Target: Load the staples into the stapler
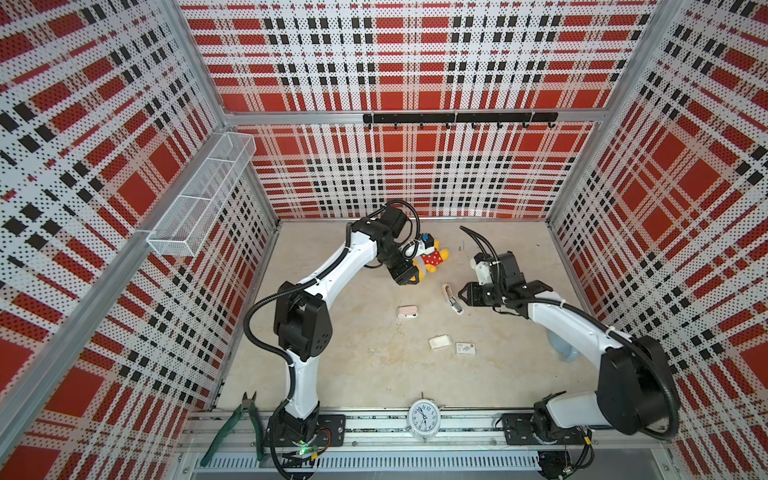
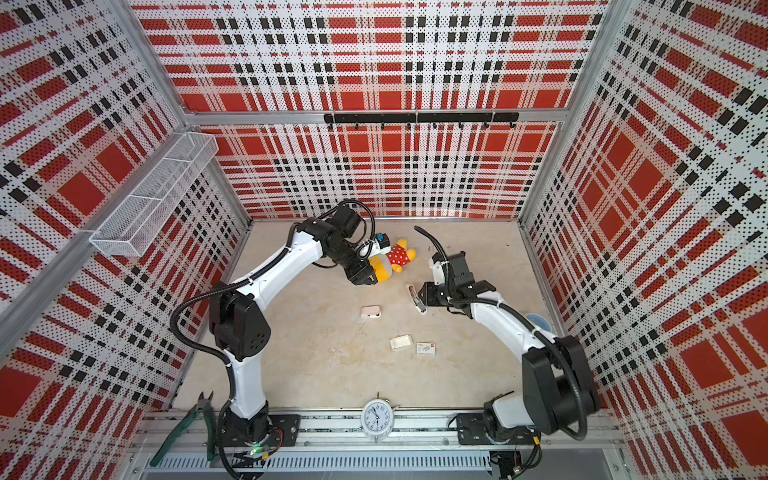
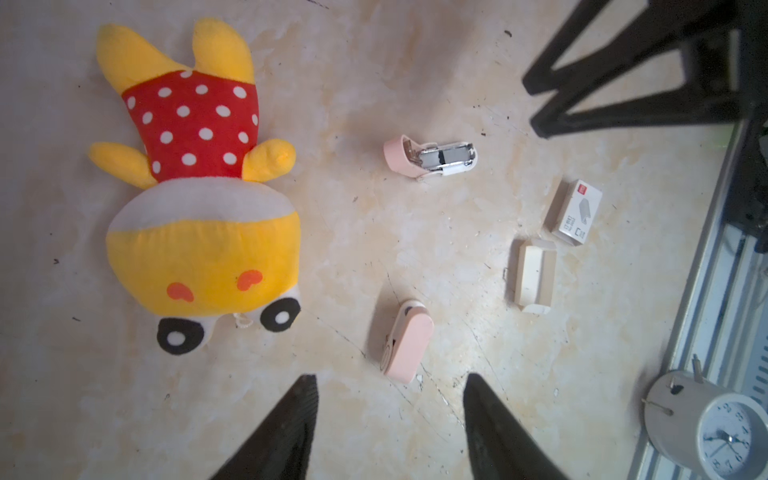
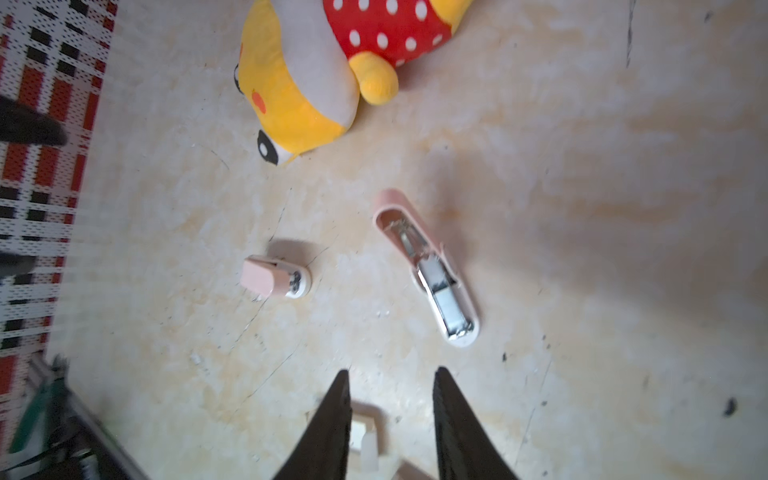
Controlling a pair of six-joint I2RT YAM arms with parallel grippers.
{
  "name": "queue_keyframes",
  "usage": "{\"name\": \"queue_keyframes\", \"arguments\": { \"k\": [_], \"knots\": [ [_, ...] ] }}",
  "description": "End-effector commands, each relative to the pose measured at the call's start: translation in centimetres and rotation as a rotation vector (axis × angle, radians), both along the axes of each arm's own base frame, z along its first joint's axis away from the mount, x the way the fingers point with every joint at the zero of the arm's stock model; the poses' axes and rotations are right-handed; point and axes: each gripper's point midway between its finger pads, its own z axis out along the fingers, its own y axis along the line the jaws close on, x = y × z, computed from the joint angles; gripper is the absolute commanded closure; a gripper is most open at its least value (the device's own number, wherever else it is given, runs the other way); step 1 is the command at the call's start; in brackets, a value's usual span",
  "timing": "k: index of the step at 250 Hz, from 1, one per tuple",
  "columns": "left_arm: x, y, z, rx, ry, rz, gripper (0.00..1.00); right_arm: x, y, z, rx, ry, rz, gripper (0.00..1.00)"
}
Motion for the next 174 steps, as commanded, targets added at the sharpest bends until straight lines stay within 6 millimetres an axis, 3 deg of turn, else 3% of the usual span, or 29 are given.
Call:
{"name": "queue_keyframes", "arguments": {
  "k": [1,49,174],
  "knots": [
    [0.2,-1.7,-0.1,-0.007,-0.015,-0.016,0.4,-2.5,0.7,-1.4,0.113,0.137,-0.053,0.7],
    [0.5,-3.1,-1.4,-0.004,0.007,-0.008,0.41,-2.9,0.7,-3.6,0.164,0.191,-0.104,0.76],
    [2.0,-2.6,-2.0,-0.037,0.046,0.061,0.42,-0.2,0.5,-7.2,0.257,0.261,-0.136,0.78]
  ]
}}
